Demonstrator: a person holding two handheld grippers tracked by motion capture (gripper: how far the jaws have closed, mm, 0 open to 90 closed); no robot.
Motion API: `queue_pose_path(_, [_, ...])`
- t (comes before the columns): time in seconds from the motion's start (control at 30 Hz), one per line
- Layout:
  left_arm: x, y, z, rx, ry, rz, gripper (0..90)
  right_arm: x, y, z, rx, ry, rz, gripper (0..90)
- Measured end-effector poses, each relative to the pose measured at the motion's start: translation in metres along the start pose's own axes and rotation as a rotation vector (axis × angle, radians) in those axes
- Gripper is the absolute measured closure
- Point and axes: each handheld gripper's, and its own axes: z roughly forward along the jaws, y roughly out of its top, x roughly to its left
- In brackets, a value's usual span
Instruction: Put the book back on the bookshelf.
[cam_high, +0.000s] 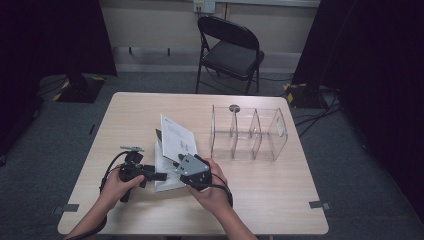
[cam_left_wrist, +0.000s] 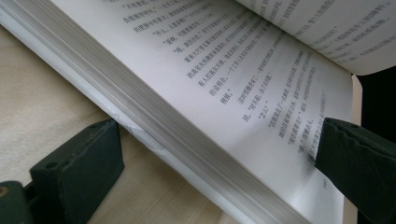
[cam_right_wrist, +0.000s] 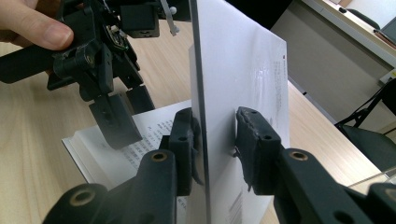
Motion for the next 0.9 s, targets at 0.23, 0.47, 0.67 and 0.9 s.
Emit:
queue_pose_path(0.23, [-0.0004, -0.0009, 0.0025, -0.014, 0.001, 0.001, 0.0, 0.0009, -0.0006, 0.0005, -0.001, 0.001, 0.002, 68.2])
queue_pose_path(0.47, [-0.0019, -0.001, 0.0039, -0.03, 0.012, -0.026, 0.0, 0.0032, -0.0006, 0.0022, -0.001, 0.003, 0.001, 67.9])
queue_pose_path(0.67, [-0.0026, 0.0, 0.0046, -0.035, 0.016, -0.06, 1.2, 0.003, -0.0011, 0.0023, -0.004, 0.005, 0.005, 67.9])
queue_pose_path(0.9, [0.0007, 0.0001, 0.002, -0.025, -0.015, -0.141, 13.3, 0.0043, -0.0018, 0.0026, -0.005, 0.006, 0.004, 67.8])
